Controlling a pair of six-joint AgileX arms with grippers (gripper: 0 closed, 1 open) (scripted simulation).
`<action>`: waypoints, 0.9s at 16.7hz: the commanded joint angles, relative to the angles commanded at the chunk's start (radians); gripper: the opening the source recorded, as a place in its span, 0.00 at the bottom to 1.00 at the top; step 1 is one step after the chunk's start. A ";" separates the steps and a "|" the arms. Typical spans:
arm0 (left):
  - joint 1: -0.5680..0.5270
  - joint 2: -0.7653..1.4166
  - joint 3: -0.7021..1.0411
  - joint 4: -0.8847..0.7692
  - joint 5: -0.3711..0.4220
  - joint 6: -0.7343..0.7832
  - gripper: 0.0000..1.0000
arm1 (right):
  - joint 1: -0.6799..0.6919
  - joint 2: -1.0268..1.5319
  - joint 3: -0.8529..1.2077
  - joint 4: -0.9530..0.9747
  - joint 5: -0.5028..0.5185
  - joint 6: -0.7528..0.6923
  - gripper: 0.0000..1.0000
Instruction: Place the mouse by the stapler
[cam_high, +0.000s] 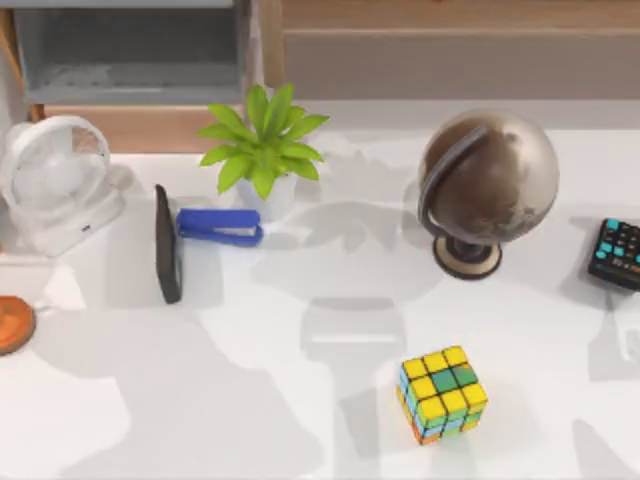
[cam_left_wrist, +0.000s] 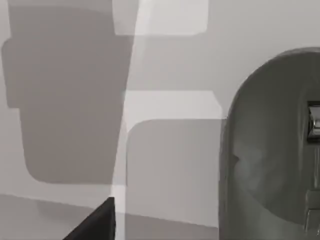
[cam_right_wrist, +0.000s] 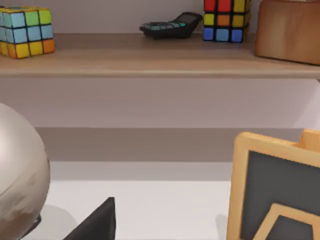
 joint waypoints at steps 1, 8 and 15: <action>-0.006 0.012 -0.001 0.015 -0.001 -0.004 1.00 | 0.000 0.000 0.000 0.000 0.000 0.000 1.00; -0.008 0.016 -0.001 0.020 -0.002 -0.006 0.85 | 0.000 0.000 0.000 0.000 0.000 0.000 1.00; -0.008 0.016 -0.001 0.020 -0.002 -0.006 0.32 | 0.000 0.000 0.000 0.000 0.000 0.000 1.00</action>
